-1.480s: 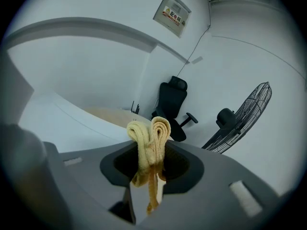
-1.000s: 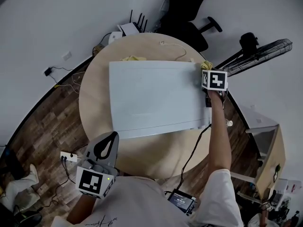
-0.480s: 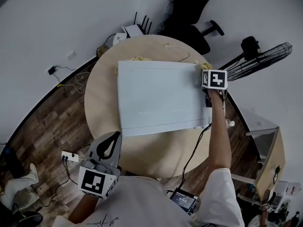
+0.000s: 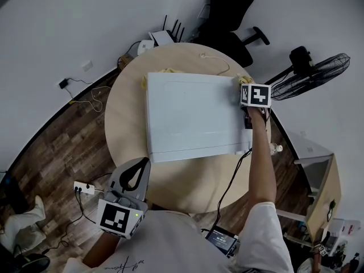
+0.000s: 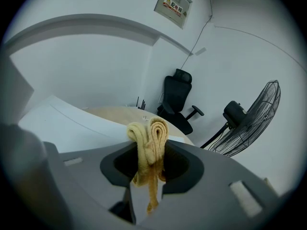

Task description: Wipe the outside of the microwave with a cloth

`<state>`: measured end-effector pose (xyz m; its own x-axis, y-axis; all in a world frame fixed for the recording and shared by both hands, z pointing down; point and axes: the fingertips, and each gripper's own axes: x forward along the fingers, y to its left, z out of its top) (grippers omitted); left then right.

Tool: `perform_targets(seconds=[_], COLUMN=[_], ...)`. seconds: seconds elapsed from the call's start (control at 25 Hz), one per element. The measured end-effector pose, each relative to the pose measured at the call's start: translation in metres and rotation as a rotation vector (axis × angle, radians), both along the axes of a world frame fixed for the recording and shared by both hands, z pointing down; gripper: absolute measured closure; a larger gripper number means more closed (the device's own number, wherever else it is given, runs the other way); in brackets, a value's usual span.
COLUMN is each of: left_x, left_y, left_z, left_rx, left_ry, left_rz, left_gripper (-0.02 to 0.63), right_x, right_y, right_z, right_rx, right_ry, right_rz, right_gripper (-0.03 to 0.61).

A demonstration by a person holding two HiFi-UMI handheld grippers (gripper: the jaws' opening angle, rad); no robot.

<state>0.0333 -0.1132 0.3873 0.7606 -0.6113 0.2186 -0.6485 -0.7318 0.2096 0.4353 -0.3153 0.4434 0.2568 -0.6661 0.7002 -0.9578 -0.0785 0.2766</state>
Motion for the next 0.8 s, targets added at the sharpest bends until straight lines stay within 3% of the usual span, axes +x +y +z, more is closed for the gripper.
perform_targets(seconds=[0.8], left_x=[-0.043], left_y=[-0.003], left_z=[-0.007], left_rx=[0.015], left_ry=[0.018], left_rz=[0.005], left_gripper=[0.624], right_x=[-0.079], right_y=[-0.009], right_z=[0.000], right_rx=[0.039], right_ry=[-0.067], right_rz=[-0.008], right_gripper=[0.453])
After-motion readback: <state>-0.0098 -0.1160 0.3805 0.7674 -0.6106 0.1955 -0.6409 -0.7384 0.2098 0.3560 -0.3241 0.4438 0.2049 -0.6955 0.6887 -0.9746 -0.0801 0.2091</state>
